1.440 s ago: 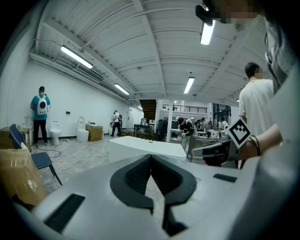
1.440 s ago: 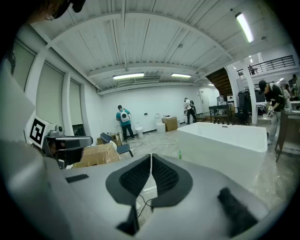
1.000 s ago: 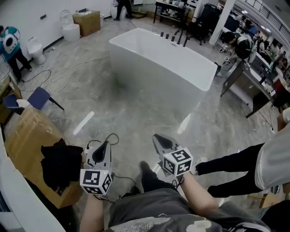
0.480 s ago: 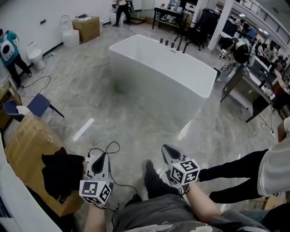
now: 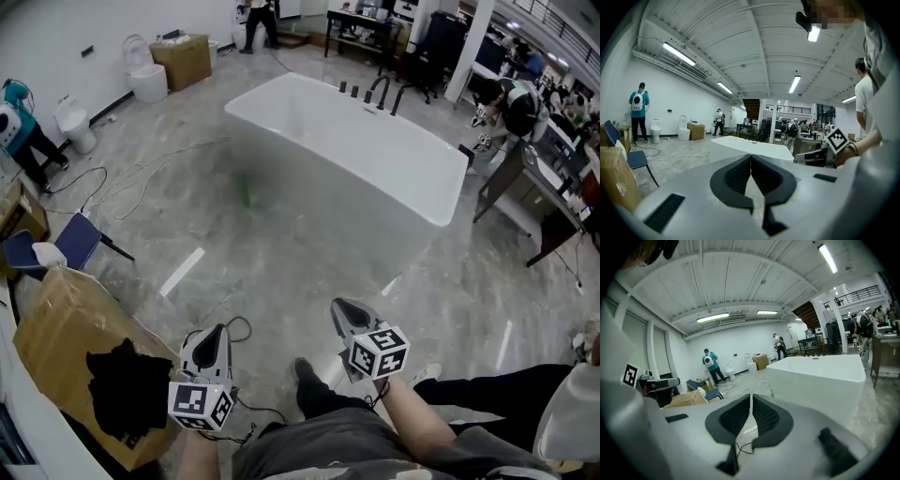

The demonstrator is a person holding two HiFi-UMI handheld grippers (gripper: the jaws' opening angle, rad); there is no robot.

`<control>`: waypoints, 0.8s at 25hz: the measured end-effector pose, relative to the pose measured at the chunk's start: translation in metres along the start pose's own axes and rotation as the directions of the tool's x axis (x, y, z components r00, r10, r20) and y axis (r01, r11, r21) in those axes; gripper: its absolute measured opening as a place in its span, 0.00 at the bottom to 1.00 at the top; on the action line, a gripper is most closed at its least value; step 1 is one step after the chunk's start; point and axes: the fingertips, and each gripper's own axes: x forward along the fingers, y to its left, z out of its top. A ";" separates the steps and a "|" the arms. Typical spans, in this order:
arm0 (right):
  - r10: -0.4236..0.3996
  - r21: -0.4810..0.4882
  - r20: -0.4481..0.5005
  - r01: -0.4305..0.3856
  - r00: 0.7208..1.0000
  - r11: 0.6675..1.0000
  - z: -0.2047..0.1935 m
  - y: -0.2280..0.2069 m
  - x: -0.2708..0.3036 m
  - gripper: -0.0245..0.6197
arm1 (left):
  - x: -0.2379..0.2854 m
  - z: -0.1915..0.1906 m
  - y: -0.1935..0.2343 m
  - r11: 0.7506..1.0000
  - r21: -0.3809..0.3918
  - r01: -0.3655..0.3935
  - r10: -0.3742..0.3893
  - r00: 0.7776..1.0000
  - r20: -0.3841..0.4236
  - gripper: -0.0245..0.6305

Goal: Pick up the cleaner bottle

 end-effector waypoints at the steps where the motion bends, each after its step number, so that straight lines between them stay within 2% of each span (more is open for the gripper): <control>1: 0.004 0.004 -0.003 -0.004 1.000 1.000 0.007 -0.011 0.011 0.09 | 0.015 0.005 -0.002 1.000 0.000 0.002 -0.002 1.000 -0.002 0.06; 9: 0.068 -0.001 -0.041 -0.069 0.997 0.998 0.047 -0.081 0.079 0.09 | 0.114 0.026 0.016 0.995 -0.065 -0.071 0.069 0.997 -0.020 0.06; 13: 0.045 0.035 -0.021 -0.044 0.999 0.998 0.058 -0.102 0.097 0.09 | 0.134 0.041 0.039 0.986 -0.115 -0.125 0.126 0.992 0.001 0.06; 16: 0.017 0.082 -0.021 -0.015 1.000 0.997 0.056 -0.117 0.098 0.09 | 0.142 0.047 0.049 0.982 -0.104 -0.156 0.156 0.988 -0.005 0.06; 20: 0.015 0.098 -0.044 -0.011 0.999 0.995 0.051 -0.128 0.106 0.09 | 0.154 0.055 0.063 0.979 -0.102 -0.178 0.179 0.984 0.002 0.06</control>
